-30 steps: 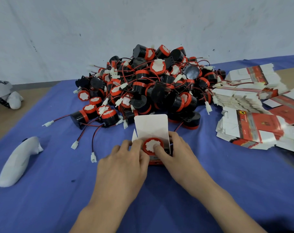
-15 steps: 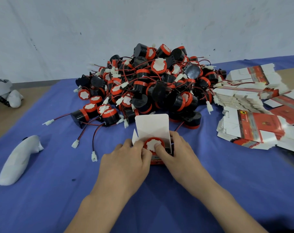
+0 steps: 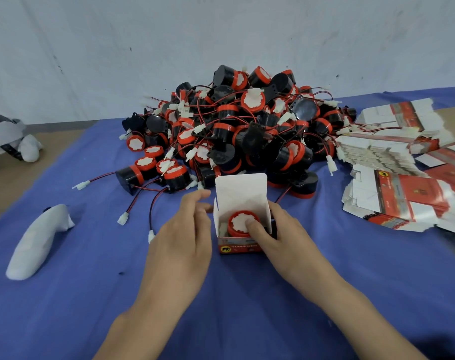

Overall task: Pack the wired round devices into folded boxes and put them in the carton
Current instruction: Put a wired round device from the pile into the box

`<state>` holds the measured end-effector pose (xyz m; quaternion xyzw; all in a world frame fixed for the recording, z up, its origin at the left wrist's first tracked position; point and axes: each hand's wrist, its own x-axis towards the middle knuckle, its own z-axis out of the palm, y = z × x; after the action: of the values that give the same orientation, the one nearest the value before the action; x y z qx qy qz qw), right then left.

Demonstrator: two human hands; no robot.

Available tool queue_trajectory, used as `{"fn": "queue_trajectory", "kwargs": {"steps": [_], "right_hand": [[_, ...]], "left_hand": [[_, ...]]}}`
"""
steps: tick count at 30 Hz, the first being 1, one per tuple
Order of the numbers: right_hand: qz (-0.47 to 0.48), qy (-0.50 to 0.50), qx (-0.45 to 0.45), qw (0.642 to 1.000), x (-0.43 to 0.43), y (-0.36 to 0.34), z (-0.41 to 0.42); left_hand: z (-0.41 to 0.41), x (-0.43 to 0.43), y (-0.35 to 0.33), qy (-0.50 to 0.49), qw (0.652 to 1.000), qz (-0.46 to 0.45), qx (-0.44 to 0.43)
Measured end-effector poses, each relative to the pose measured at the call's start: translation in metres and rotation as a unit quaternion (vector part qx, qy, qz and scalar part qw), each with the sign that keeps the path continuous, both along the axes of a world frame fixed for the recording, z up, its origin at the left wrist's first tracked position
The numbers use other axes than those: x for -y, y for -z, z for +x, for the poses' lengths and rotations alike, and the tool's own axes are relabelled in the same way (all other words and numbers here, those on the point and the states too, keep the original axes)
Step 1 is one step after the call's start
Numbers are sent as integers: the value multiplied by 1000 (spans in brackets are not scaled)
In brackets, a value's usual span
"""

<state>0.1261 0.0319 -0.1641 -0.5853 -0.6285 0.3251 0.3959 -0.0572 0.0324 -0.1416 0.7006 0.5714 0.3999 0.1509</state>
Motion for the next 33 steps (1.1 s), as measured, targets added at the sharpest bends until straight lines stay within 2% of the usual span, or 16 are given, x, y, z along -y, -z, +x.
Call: {"fn": "queue_trajectory", "kwargs": {"steps": [3, 6, 8, 12, 18, 25, 33], "right_hand": [[-1, -13, -24, 1000, 1, -2, 2], [-32, -2, -123, 992, 1, -3, 7], [-50, 26, -157, 986, -4, -3, 15], [-62, 31, -134, 989, -10, -2, 22], [-48, 11, -129, 990, -11, -1, 21], [-38, 4, -122, 992, -10, 1, 22], [-39, 11, -122, 992, -11, 2, 22]], "left_hand": [[-3, -2, 4, 12, 999, -32, 30], [-4, -5, 7, 31, 997, -42, 57], [-3, -7, 8, 41, 994, -55, 83], [0, -13, 9, 53, 988, -89, 117], [5, -20, 7, 69, 983, -91, 143], [13, -20, 12, 100, 975, -131, 150], [13, -25, 12, 101, 974, -135, 150]]}}
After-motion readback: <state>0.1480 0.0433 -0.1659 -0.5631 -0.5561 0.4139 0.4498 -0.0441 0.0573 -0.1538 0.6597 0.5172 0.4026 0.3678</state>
